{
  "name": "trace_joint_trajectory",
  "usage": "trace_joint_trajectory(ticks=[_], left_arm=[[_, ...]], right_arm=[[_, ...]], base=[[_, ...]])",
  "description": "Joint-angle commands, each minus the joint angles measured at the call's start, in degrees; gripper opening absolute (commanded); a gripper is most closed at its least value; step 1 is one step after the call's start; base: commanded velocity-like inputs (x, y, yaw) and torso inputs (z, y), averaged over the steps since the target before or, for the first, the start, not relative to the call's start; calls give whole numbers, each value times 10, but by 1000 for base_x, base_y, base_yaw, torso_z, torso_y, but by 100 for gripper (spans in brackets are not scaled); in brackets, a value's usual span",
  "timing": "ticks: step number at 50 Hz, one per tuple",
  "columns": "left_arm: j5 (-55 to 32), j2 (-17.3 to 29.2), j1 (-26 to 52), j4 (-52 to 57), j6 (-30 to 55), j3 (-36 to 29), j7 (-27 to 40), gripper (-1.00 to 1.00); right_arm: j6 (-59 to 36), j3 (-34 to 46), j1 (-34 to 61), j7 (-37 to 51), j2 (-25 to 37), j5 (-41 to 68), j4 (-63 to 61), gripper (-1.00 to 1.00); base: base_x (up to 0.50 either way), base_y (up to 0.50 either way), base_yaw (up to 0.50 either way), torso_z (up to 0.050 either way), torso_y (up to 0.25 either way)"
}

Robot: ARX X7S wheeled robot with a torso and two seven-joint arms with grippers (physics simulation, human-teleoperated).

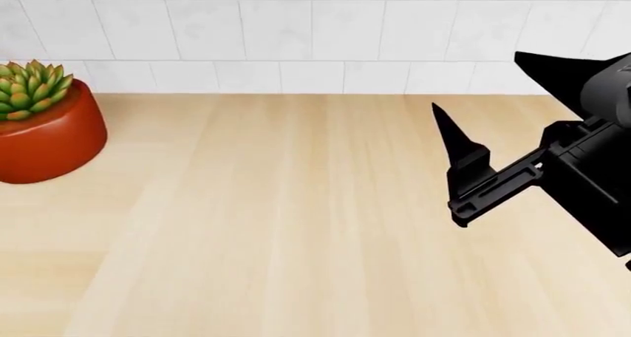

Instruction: Pick the corn, bell pepper from the counter and place them in the cabinet. Then close the cabinet.

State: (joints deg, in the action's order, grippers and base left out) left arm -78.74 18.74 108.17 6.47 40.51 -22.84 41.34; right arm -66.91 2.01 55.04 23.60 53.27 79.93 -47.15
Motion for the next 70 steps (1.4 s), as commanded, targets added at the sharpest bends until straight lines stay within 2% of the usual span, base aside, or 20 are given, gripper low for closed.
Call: trace_joint_trajectory(ticks=[1,18,70], left_arm=[[-35,-25,2,-40,16,-72,-32,100],[9,-48,27,-87,37,-126,-45,100],[188,-109,66,-185,74,-309,-17,100]], right_arm=[[5,0,-5,-1,2,-2,-2,100],[15,-3,-18,-5,7,-9,-3,100],[47,-32,-64,-9,32,-12,-7,100]], base=[[12,-3,-5,0,-12],[3,-3,-5,0,-6],[2,-1,-2,0,-7]])
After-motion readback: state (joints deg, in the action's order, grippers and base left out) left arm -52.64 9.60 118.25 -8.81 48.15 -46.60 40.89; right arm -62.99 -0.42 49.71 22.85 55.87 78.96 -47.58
